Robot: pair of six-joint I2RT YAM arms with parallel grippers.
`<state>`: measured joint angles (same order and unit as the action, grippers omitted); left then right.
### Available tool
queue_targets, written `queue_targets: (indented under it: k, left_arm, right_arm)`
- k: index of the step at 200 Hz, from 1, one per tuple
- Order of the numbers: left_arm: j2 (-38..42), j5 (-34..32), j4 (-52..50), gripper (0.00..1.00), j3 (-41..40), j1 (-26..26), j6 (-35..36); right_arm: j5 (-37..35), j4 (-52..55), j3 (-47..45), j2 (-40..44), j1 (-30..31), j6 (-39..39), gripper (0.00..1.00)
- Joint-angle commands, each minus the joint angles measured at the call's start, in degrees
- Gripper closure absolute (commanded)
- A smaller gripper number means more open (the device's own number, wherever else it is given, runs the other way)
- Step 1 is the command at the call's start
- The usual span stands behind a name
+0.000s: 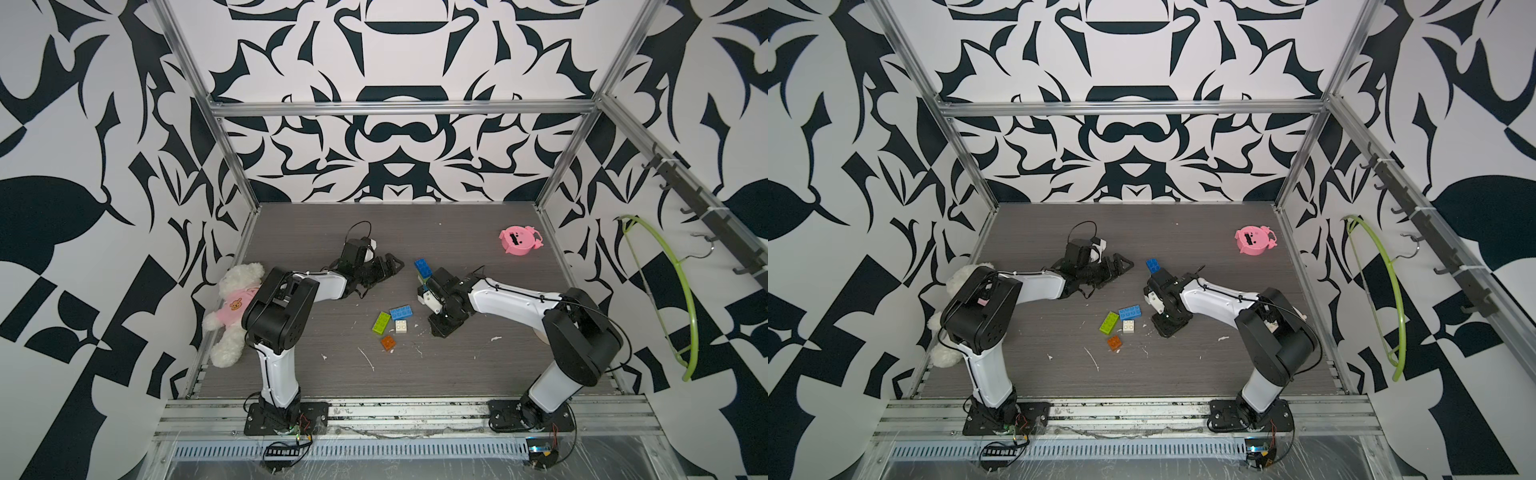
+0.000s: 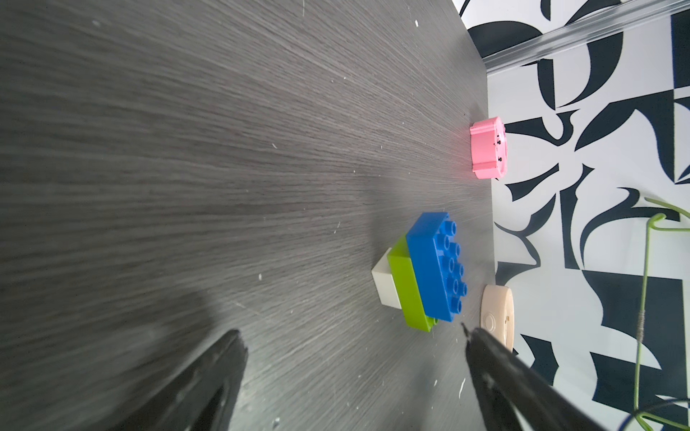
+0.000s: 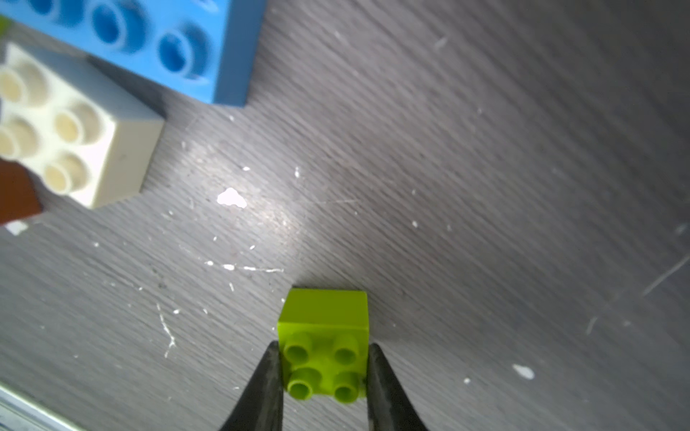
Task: Assemble a heart with lego
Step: Pick up the lego brick from the center of the board.
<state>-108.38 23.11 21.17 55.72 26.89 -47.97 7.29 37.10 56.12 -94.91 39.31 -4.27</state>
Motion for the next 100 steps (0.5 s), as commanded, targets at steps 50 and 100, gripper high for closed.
queue_targets:
  k: [50,100]
  left_arm:
    - [-4.4,5.3,-2.7,0.05,6.1,0.1,1.0]
    - [-9.0,7.0,-5.7,0.06,13.4,0.6,1.5]
  right_arm:
    - [0.4,-0.6,6.3,3.8,-6.0,-0.7,0.82]
    - [-0.7,5.4,21.8,-3.7,-10.1,2.3,0.84]
